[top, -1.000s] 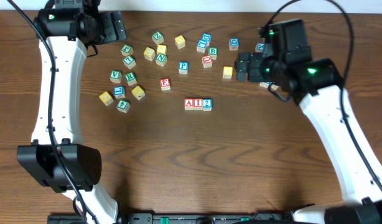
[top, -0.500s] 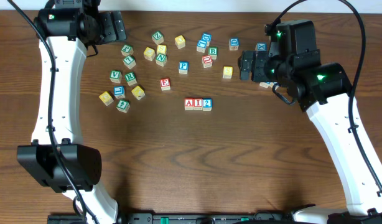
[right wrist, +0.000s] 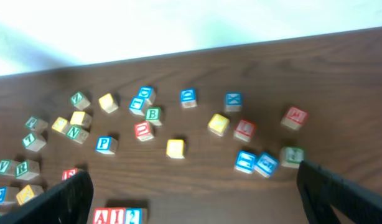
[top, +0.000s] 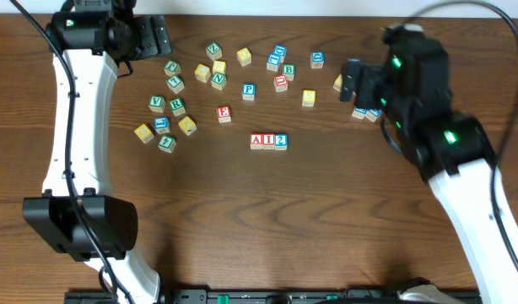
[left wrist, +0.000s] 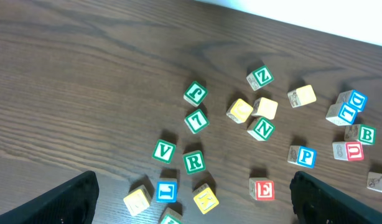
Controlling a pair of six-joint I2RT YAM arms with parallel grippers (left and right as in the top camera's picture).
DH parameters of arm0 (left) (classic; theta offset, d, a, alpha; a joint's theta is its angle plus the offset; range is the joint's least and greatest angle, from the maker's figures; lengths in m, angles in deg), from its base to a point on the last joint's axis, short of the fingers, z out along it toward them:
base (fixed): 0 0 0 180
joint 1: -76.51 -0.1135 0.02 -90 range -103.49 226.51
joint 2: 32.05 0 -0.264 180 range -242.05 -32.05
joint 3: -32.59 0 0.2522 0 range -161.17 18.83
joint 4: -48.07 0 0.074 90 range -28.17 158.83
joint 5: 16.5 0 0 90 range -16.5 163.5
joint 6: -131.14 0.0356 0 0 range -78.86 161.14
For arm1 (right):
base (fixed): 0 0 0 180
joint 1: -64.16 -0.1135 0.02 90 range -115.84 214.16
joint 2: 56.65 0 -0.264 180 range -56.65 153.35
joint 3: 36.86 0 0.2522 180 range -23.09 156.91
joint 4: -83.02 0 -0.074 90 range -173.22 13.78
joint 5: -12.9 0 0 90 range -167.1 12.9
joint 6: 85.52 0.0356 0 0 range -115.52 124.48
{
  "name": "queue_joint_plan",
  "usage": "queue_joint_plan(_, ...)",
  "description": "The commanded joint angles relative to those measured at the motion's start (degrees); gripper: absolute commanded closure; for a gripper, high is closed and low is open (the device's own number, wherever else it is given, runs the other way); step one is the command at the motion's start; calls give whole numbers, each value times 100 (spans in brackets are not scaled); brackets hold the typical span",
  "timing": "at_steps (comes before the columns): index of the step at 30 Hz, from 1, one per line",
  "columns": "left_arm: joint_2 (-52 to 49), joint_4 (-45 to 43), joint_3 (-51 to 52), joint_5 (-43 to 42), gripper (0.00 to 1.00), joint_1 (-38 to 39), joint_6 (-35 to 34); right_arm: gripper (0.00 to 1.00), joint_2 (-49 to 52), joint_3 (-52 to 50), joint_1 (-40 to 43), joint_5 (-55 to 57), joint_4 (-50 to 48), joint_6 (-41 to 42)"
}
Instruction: Spell out AI2
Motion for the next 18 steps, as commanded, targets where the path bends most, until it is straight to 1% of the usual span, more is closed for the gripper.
queue_joint_plan(1,-42,-2,-39,55,2,2,15,1,-1010,-1005,411,297,-527,22)
queue_joint_plan(2,-42,-2,-39,55,2,2,15,1,-1283,-1331,527,280,-713,101)
queue_joint_plan(3,-42,-2,-39,55,2,2,15,1,-1880,-2013,763,282,-1056,284)
queue_joint_plan(7,-42,-2,-39,55,2,2,15,1,-3147,-3383,1196,289,-1604,433)
queue_joint_plan(14,-42,-2,-39,55,2,2,15,1,-5088,-5379,1585,289,-2422,433)
queue_joint_plan(18,-42,-2,-39,55,2,2,15,1,-5825,-6328,1598,286,-2973,437)
